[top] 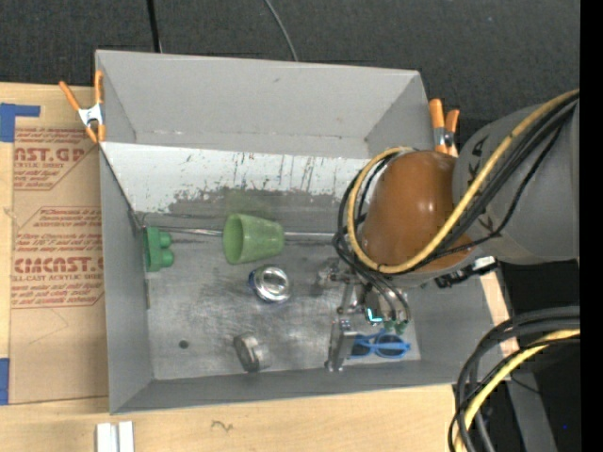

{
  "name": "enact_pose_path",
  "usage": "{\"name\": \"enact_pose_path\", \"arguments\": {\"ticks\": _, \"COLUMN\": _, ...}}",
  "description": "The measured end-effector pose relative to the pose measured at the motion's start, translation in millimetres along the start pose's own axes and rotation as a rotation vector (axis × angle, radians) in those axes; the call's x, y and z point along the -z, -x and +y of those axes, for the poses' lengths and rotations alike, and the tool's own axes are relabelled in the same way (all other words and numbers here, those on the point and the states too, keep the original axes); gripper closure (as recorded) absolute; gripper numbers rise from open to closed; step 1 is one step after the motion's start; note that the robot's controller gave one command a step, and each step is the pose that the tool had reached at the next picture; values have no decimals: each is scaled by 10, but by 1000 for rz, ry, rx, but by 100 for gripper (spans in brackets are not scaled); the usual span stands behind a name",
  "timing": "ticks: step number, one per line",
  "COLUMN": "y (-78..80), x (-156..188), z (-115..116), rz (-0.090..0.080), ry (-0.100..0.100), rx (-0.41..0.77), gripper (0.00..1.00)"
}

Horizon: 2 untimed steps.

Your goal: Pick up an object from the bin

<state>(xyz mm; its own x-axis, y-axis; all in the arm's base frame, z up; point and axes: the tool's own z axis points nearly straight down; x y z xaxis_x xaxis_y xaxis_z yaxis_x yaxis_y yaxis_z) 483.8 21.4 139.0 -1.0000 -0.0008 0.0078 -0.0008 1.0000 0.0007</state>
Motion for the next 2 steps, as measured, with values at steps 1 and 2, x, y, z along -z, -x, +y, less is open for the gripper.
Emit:
{"name": "enact_pose_path", "arguments": {"ticks": 1, "y": 18, "x": -667, "z": -503, "rz": -24, "ry": 3, "rx": -59, "gripper": 0}}
{"name": "enact_pose_path", "arguments": {"ticks": 2, "y": 107, "x": -666, "z": -1057, "rz": -19, "ry": -1, "rx": 105, "gripper": 0}}
